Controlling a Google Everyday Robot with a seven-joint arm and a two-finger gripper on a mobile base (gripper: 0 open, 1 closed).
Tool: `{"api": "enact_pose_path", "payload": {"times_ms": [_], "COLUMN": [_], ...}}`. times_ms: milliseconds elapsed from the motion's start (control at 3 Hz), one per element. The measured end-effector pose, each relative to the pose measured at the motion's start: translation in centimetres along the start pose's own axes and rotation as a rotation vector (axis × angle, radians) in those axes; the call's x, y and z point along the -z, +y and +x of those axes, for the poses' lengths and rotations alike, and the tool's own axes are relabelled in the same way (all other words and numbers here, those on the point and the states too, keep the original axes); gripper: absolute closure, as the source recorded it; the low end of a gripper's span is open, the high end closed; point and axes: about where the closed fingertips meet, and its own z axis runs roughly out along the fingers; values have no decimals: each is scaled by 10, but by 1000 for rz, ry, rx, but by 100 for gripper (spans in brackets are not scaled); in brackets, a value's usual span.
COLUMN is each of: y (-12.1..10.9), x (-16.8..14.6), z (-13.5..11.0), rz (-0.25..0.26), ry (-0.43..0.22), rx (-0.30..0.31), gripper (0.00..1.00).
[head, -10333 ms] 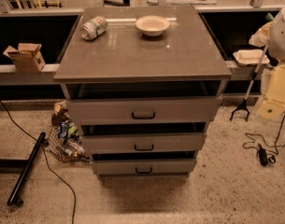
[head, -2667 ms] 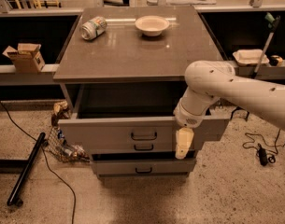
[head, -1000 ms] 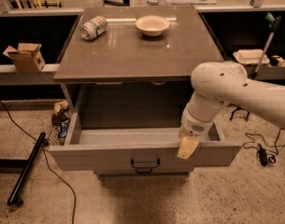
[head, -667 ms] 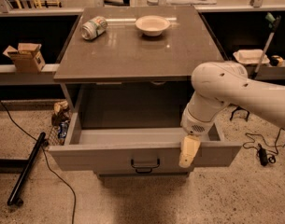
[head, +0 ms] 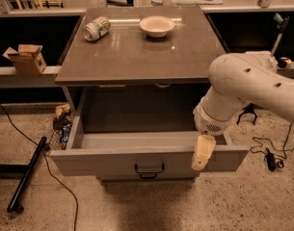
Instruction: Open top drawer
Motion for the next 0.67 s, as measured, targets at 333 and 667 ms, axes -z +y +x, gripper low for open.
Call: {"api": "enact_pose_path", "payload": {"times_ms": [333,667], "y": [1,-1], "x": [58,109], "z": [-6,-11], "rz": [98,165], "ry": [-4,-9], "rx": [28,40], "gripper": [0,0]}}
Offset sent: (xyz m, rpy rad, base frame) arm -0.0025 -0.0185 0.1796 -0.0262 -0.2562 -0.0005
